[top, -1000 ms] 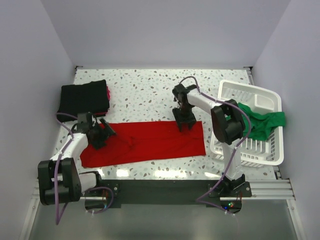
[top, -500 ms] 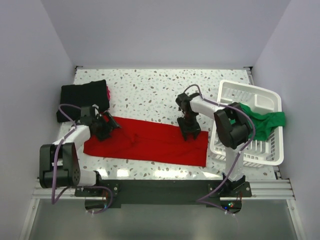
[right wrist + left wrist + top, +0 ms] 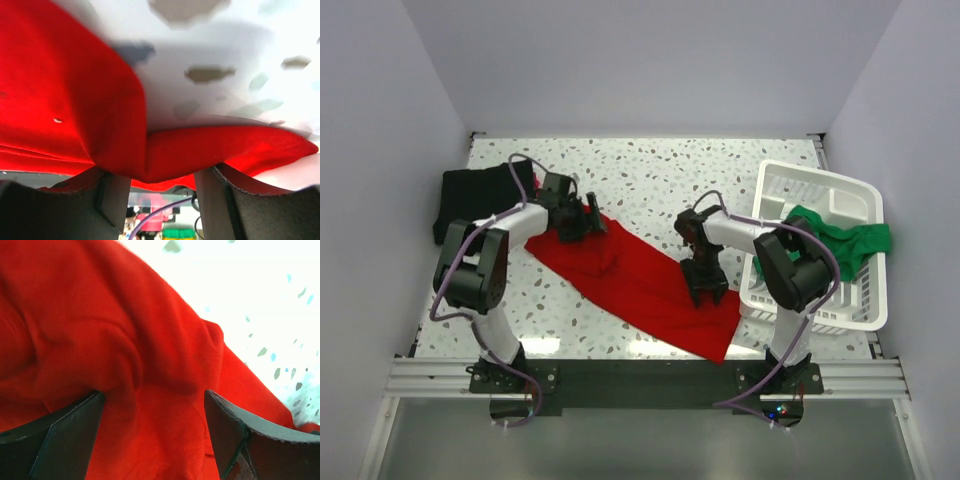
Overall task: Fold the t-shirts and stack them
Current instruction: Fold the tshirt
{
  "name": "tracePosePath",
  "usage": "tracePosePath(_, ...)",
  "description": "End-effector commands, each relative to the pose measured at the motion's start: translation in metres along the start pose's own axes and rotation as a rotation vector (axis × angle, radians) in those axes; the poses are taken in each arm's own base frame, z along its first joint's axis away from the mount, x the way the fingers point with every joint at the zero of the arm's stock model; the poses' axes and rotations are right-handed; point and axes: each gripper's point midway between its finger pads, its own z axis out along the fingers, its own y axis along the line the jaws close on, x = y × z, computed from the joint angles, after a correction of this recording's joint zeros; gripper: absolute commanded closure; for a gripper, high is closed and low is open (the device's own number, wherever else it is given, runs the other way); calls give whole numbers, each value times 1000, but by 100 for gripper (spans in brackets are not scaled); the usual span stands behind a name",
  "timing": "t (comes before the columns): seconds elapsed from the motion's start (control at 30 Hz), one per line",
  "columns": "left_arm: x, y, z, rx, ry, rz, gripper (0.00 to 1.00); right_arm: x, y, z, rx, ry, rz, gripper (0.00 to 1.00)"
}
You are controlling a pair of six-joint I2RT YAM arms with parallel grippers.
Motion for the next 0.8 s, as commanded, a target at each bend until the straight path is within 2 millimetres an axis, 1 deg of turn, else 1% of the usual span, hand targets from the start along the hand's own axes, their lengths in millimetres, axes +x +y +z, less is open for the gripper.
tracePosePath(0.0, 57, 19, 38, -122, 219, 89, 13, 10, 4, 12, -15, 3, 31, 46)
tracePosePath(0.03, 57, 14, 41, -121, 233, 104, 13, 12, 5, 12, -19, 0, 31, 46)
tracePosePath(0.07, 59, 14, 50, -130, 253, 114, 13, 15, 6, 13, -20, 3, 29, 46)
tracePosePath(0.1, 43, 0, 55, -113, 226, 146, 13, 18, 6, 15, -24, 9, 36, 46)
tracePosePath(0.13, 39, 1, 57, -130, 232, 150, 13, 19, 8, 15, -28, 9, 39, 46)
tracePosePath(0.17, 37, 4, 65, -146, 240, 155, 13, 20, 9, 15, -31, 10, 40, 46)
tracePosePath(0.2, 16, -7, 68, -137, 201, 179, 13, 20, 12, 16, -42, 14, 45, 46)
tracePosePath(0.23, 11, -5, 70, -162, 201, 187, 13, 21, 13, 16, -43, 15, 45, 46)
tracePosePath(0.27, 10, -2, 80, -174, 215, 196, 13, 20, 16, 16, -53, 12, 46, 46)
tracePosePath(0.3, -11, -15, 84, -152, 177, 223, 13, 18, 20, 15, -63, 7, 55, 46)
tracePosePath(0.33, -14, -14, 87, -165, 185, 233, 13, 17, 25, 14, -83, 7, 56, 46)
tracePosePath(0.37, -12, -8, 99, -185, 210, 249, 13, 15, 28, 15, -92, 5, 61, 45)
tracePosePath(0.4, -28, -17, 102, -177, 186, 263, 12, 10, 34, 12, -108, -9, 68, 45)
tracePosePath(0.43, -34, -15, 107, -194, 181, 267, 12, 8, 39, 11, -124, -9, 68, 45)
tracePosePath(0.47, -32, -8, 118, -212, 200, 271, 12, 6, 42, 13, -130, -5, 71, 45)
tracePosePath(0.5, -47, -17, 121, -199, 169, 282, 12, 1, 48, 10, -143, -14, 75, 45)
tracePosePath(0.53, -50, -17, 124, -203, 170, 286, 12, 0, 54, 10, -151, -12, 69, 45)
tracePosePath(0.57, -50, -12, 134, -213, 179, 288, 12, -2, 59, 9, -166, -8, 69, 45)
tracePosePath(0.6, -64, -23, 136, -192, 145, 300, 12, -7, 65, 9, -176, -14, 76, 45)
tracePosePath(0.63, -66, -26, 140, -171, 149, 302, 12, -8, 70, 8, -185, -16, 72, 45)
tracePosePath(0.7, -77, -37, 152, -131, 124, 315, 12, -12, 84, 7, -208, -15, 74, 45)
tracePosePath(0.73, -79, -41, 156, -112, 120, 316, 12, -13, 87, 7, -215, -15, 78, 44)
tracePosePath(0.77, -79, -41, 164, -103, 119, 318, 12, -14, 92, 6, -221, -16, 77, 44)
